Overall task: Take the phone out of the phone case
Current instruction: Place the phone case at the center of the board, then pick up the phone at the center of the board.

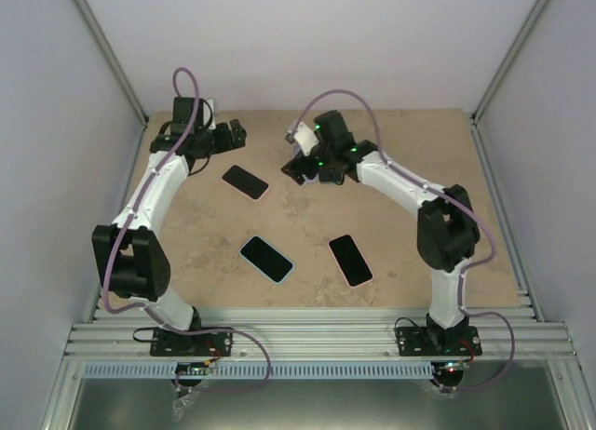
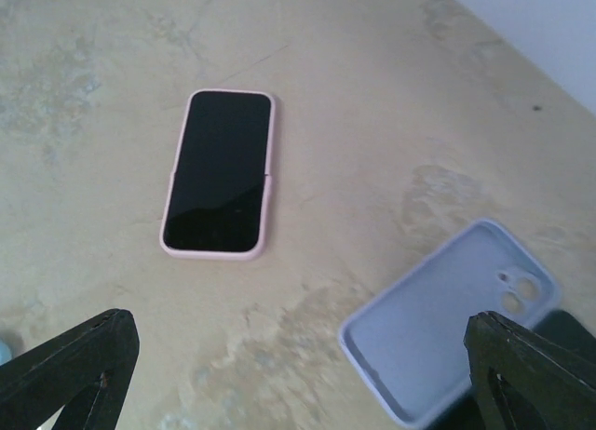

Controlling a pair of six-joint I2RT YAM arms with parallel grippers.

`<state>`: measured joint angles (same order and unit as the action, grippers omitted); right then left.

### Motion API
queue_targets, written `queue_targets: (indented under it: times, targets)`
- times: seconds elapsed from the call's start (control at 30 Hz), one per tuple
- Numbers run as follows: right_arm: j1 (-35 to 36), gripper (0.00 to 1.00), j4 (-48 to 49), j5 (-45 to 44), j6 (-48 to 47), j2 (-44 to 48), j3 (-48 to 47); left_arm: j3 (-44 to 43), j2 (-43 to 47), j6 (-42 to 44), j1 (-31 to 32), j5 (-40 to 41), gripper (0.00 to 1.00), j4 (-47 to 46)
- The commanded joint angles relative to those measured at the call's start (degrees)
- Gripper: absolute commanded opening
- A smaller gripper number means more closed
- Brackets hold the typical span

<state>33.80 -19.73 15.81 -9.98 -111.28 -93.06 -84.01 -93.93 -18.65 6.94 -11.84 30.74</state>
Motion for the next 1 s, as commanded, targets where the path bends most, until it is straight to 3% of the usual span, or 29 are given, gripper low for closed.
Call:
queue_targets:
  times: [0.0, 0.27, 0.97]
  targets:
    - [3.54, 0.98, -3.41, -4.7, -1.8, -7.65, -6.52, 2.1, 2.93, -0.98, -1.5, 0.41, 0.99, -3.06]
    - [6.98, 0.98, -5.9, -4.57, -0.79, -18.37, -16.34, 3.72, 3.84, -2.02, -1.88, -0.11, 0.99, -4.56]
    - [10.76, 0.98, -7.94, -5.42, 0.67, -30.6, -24.01, 3.9, 3.49, -5.15, -4.4, -4.06, 0.99, -5.2]
